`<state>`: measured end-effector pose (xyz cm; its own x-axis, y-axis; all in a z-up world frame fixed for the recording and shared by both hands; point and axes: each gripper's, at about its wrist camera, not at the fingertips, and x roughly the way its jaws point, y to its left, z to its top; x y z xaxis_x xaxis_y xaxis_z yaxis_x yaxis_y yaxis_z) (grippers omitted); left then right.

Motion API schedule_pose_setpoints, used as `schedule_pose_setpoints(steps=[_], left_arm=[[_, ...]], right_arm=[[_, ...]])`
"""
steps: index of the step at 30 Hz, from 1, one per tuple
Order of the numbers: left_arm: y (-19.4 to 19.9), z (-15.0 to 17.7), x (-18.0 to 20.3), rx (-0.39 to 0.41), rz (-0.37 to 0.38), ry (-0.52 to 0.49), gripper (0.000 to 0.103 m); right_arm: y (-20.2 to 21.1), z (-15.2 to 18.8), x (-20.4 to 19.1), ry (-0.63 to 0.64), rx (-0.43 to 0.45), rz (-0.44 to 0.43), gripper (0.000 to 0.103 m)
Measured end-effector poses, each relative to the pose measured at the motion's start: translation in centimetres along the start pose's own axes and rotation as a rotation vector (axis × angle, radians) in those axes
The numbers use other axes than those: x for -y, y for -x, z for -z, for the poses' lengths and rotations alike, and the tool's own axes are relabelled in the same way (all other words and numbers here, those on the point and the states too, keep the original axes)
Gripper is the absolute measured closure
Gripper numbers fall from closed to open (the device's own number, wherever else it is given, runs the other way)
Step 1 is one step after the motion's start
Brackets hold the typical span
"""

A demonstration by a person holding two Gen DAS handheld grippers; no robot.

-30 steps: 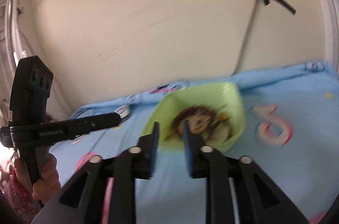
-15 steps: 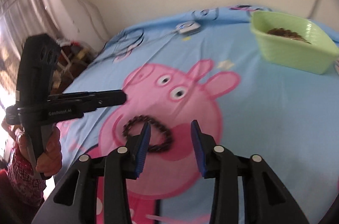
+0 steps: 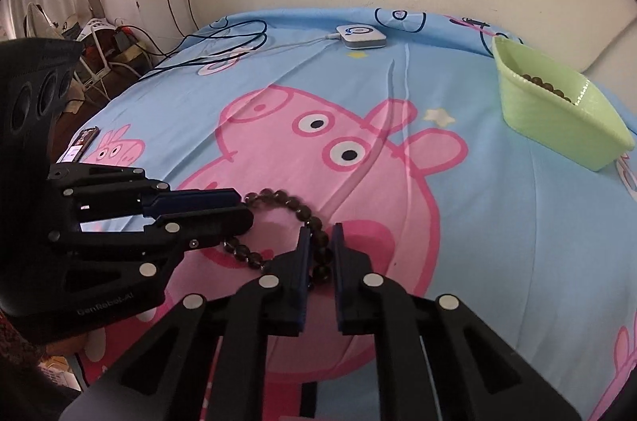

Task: Organize jewelry
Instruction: 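Grasp the dark bead bracelet with the right gripper while the left gripper grasps it, then carry the dark bead bracelet into the green bowl and open both grippers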

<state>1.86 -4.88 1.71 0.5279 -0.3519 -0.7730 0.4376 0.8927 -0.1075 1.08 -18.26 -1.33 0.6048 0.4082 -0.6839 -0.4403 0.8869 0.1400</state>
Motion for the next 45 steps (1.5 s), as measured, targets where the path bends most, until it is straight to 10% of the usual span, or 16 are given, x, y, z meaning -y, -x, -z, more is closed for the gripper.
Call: schedule_pose_setpoints(steps=[19,34,45], left_arm=[[0.0,0.7,1.1,0.002,0.073,0.008,0.092],[0.0,0.8,1.2,0.002,0.084,0.011,0.093],[1.1,-0.7,-0.2,0.032,0.286,0.109,0.094]], right_arm=[[1.9,2.4,-1.6,0.020,0.026,0.107,0.103],[2.3,2.7,-0.5,-0.041,0.033,0.012,0.103],[6.0,1.8,0.5,-0.086,0.167,-0.038,0.103]])
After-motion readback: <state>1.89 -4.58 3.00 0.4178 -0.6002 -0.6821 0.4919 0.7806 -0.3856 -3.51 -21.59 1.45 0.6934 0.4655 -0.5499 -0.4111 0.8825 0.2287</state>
